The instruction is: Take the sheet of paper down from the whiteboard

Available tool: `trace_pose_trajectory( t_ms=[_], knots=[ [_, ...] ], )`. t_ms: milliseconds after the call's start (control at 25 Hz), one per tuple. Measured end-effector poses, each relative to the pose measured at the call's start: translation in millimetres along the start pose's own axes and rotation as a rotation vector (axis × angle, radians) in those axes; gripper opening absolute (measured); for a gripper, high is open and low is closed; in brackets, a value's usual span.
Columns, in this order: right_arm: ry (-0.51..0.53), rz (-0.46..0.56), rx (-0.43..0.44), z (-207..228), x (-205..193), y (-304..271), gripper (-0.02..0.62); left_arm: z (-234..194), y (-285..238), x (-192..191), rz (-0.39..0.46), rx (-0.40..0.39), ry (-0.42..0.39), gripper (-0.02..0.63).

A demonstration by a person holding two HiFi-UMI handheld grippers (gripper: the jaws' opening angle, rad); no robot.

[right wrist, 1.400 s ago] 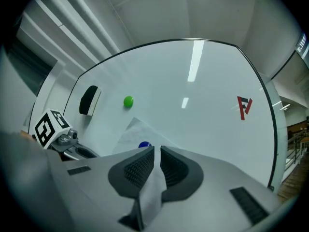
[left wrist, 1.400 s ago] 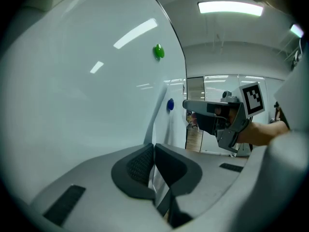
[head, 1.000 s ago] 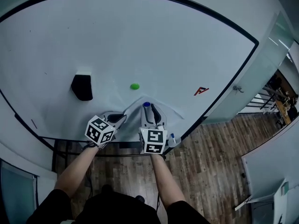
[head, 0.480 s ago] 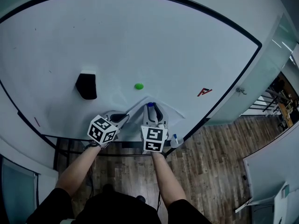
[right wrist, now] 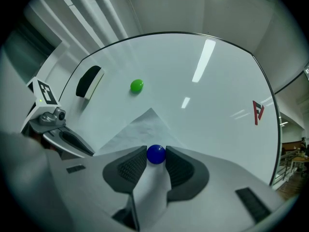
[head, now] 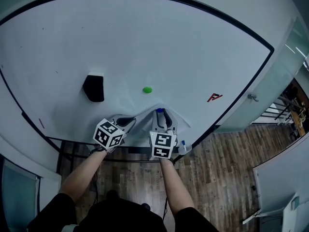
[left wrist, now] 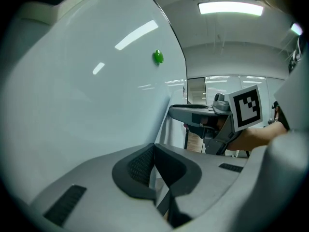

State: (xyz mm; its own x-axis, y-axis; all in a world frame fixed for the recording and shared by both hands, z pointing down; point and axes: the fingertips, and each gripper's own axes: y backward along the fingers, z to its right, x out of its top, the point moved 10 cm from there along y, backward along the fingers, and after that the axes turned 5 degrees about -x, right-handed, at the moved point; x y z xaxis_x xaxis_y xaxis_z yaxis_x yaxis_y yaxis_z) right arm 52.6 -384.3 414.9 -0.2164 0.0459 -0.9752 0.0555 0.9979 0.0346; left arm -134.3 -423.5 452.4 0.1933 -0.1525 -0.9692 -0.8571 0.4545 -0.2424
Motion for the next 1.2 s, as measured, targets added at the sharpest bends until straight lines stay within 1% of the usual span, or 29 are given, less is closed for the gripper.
trace_pose_trajectory(
  t_ms=[320, 680, 1200],
  knots=[
    [0.005, -0.006, 0.009, 1.5, -1.1, 0.4, 0.13, -2.2, 3.7, 3.2, 0.008, 0.016, -0.002, 0.021],
    [-0.003, -0.019, -0.003, 11.3, -5.5, 2.2, 0.13, -0.7, 6.7, 3.5, 0.011, 0.03, 0.0, 0.021],
    [-0.013, -0.03, 0.004, 16.4, -8.9, 1.3, 0.13, -3.7, 15.1, 0.8, 0.006, 0.07, 0.014, 0.021]
  ],
)
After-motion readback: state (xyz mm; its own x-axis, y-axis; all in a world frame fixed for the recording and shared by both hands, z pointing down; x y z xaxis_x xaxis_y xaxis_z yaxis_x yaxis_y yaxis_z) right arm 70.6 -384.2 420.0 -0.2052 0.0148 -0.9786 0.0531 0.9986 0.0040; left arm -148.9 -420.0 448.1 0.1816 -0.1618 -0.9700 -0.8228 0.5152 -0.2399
